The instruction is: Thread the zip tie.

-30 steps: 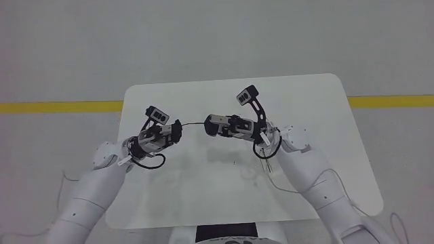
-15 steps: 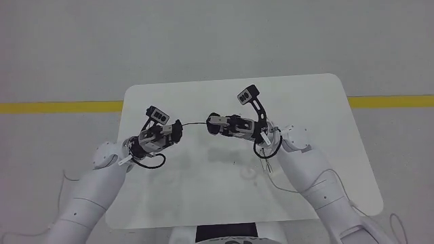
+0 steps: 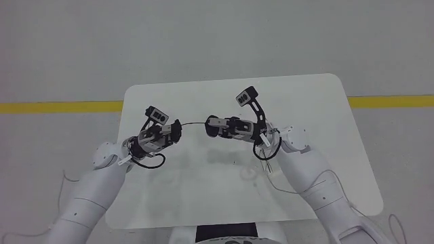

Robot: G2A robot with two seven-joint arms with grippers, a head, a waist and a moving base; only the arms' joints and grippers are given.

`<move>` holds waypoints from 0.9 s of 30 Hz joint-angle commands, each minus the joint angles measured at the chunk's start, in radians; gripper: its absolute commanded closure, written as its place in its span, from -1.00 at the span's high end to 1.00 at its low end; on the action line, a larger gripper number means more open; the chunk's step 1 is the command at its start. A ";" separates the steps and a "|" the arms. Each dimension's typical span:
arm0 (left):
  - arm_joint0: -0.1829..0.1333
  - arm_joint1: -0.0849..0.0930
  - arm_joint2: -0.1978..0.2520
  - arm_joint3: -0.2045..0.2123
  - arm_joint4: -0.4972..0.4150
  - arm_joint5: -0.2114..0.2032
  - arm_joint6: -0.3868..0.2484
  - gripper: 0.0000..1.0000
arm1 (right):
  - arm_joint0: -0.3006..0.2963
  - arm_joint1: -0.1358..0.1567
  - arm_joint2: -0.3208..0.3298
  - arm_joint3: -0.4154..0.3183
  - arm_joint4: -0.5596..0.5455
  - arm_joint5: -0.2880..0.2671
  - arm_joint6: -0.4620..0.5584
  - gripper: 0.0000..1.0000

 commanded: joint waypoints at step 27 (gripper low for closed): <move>-0.004 -0.009 -0.007 0.015 0.016 0.014 -0.008 -1.00 | 0.006 -0.006 0.001 0.010 -0.007 0.000 0.007 -1.00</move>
